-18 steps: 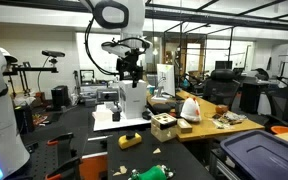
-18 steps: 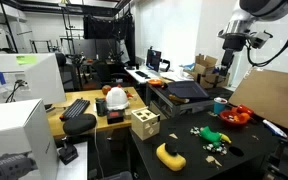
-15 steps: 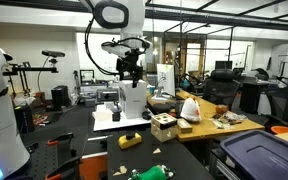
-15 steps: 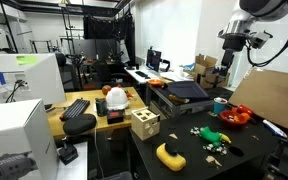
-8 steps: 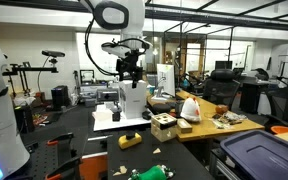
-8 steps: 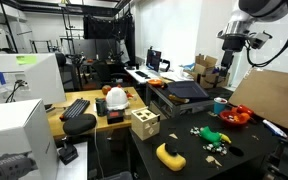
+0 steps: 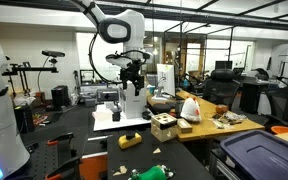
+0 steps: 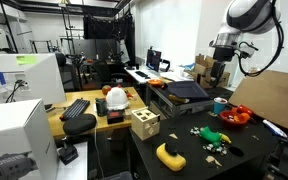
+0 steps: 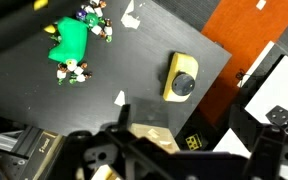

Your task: Put one of the candies in the orange bowl

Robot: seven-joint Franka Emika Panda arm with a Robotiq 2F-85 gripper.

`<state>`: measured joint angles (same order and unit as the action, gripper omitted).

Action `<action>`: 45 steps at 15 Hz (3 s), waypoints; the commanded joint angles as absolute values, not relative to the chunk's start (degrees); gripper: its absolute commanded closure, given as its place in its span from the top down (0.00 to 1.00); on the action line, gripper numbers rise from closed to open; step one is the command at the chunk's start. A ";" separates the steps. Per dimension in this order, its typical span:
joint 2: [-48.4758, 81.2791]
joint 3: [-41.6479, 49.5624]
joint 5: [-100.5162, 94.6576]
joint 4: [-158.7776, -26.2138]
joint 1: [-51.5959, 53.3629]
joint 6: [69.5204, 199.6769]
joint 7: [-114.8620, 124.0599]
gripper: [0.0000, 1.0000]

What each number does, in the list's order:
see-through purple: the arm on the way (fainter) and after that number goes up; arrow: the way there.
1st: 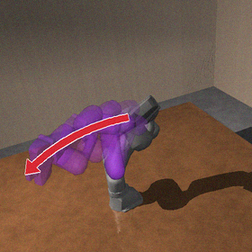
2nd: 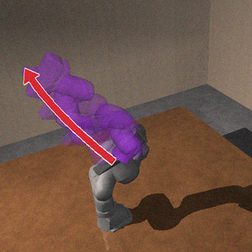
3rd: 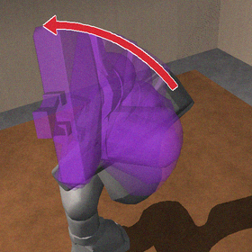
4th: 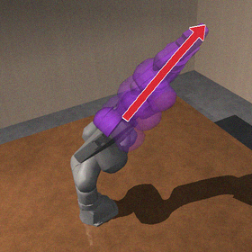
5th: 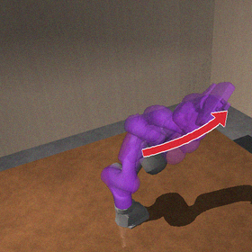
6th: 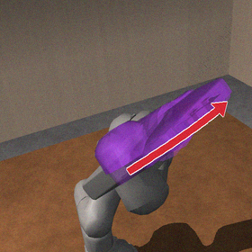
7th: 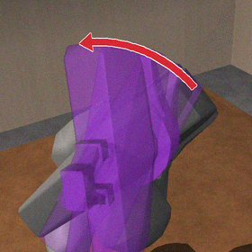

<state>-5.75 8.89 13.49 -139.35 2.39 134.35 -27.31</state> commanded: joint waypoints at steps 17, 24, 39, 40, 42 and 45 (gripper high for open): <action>17.41 12.12 -23.99 -132.63 1.95 151.63 24.55 1.00; 26.67 14.91 -20.60 -128.59 3.70 149.48 29.11 1.00; 33.02 10.27 7.01 -127.79 -4.23 146.98 23.88 1.00; 33.36 10.59 7.32 -127.97 -4.50 147.29 23.68 1.00; 34.39 10.97 7.69 -128.04 -5.14 147.84 23.39 1.00; 35.42 8.42 11.62 -127.95 -8.75 147.68 20.36 1.00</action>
